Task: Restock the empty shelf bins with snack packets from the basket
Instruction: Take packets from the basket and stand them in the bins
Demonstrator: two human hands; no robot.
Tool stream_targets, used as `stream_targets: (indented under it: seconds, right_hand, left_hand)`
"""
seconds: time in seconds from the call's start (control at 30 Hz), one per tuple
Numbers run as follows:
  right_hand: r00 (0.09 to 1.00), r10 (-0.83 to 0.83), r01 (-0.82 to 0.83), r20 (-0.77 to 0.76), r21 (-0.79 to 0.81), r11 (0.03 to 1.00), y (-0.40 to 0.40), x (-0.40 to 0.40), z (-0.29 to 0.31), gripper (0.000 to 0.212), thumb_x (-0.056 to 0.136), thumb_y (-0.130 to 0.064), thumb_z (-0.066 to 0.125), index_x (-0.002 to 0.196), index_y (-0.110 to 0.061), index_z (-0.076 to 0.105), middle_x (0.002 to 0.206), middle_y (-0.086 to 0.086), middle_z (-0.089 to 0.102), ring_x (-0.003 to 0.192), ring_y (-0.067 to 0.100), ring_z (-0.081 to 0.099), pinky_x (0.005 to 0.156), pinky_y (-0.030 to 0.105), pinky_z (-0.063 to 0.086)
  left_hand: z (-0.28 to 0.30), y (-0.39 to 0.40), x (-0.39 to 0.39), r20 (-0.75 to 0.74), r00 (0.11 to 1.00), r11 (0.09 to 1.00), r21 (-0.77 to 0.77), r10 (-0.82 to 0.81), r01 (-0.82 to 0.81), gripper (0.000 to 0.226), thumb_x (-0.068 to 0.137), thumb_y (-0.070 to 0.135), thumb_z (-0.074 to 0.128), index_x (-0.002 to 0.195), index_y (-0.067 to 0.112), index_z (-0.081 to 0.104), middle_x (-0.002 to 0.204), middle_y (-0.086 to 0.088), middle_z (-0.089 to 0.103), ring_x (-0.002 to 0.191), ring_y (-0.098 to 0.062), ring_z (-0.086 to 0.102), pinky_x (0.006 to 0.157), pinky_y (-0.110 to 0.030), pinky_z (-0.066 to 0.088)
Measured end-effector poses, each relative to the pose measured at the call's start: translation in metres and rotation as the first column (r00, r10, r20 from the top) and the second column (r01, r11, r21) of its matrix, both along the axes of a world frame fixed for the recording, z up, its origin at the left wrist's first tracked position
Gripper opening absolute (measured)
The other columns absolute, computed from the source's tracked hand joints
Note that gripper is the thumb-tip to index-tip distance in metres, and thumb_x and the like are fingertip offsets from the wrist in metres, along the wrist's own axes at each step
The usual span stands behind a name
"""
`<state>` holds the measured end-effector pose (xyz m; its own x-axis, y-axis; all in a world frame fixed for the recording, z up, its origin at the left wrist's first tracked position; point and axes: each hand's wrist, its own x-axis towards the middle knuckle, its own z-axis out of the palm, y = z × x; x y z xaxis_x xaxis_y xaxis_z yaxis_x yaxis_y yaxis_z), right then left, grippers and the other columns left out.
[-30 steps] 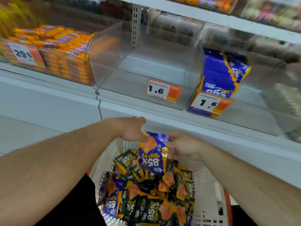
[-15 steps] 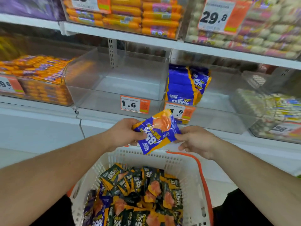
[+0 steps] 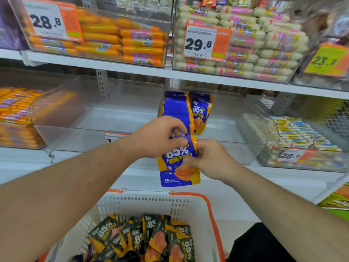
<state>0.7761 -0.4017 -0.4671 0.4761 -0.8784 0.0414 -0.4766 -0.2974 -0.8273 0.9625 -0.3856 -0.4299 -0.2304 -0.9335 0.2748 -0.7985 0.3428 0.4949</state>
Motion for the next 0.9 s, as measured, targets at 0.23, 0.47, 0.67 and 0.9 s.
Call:
stream_targets:
  seconds: [0.23,0.47,0.67,0.9]
  right_hand:
    - [0.694,-0.563,0.463,0.448,0.321,0.826,-0.04,-0.048,0.027,0.031,0.082,-0.001,0.068,0.063,-0.017,0.048,0.045,-0.002,0.041,0.034,0.011,0.029,0.037,0.019,0.02]
    - [0.618,-0.658,0.601,0.43,0.281,0.749,-0.109,-0.049,0.042,0.031,0.086,-0.004,0.067,0.068,-0.017,0.044,0.055,0.006,0.044,0.038,0.015,0.034,0.038,0.017,0.023]
    - [0.728,-0.683,0.685,0.056,-0.011,0.729,-0.167,-0.011,0.014,0.012,0.071,-0.019,0.073,0.071,-0.011,0.064,0.075,0.011,0.069,0.07,0.03,0.066,0.059,0.036,0.054]
    - [0.723,-0.666,0.664,-0.184,-0.082,0.743,-0.194,0.018,-0.001,0.02,0.071,-0.018,0.073,0.088,-0.007,0.069,0.089,0.012,0.073,0.078,0.029,0.069,0.056,0.029,0.052]
  left_hand:
    - [-0.04,-0.038,0.019,-0.364,0.854,0.905,-0.06,0.372,-0.42,0.075,0.083,0.062,0.053,0.138,0.012,0.043,0.137,-0.006,0.037,0.119,-0.024,0.051,0.103,-0.044,0.043]
    - [-0.07,-0.048,0.018,0.232,0.833,0.862,-0.207,0.503,-0.463,0.083,0.069,0.083,0.052,0.122,0.021,0.036,0.113,0.003,0.064,0.1,-0.02,0.064,0.089,-0.038,0.045]
    - [-0.073,-0.046,0.019,0.246,0.821,0.849,-0.278,0.516,-0.45,0.081,0.07,0.082,0.051,0.121,0.022,0.032,0.113,0.006,0.063,0.101,-0.018,0.064,0.089,-0.036,0.044]
    - [-0.076,-0.047,0.018,0.235,0.81,0.828,-0.328,0.538,-0.455,0.082,0.071,0.082,0.052,0.124,0.023,0.033,0.111,0.008,0.063,0.099,-0.015,0.064,0.085,-0.033,0.041]
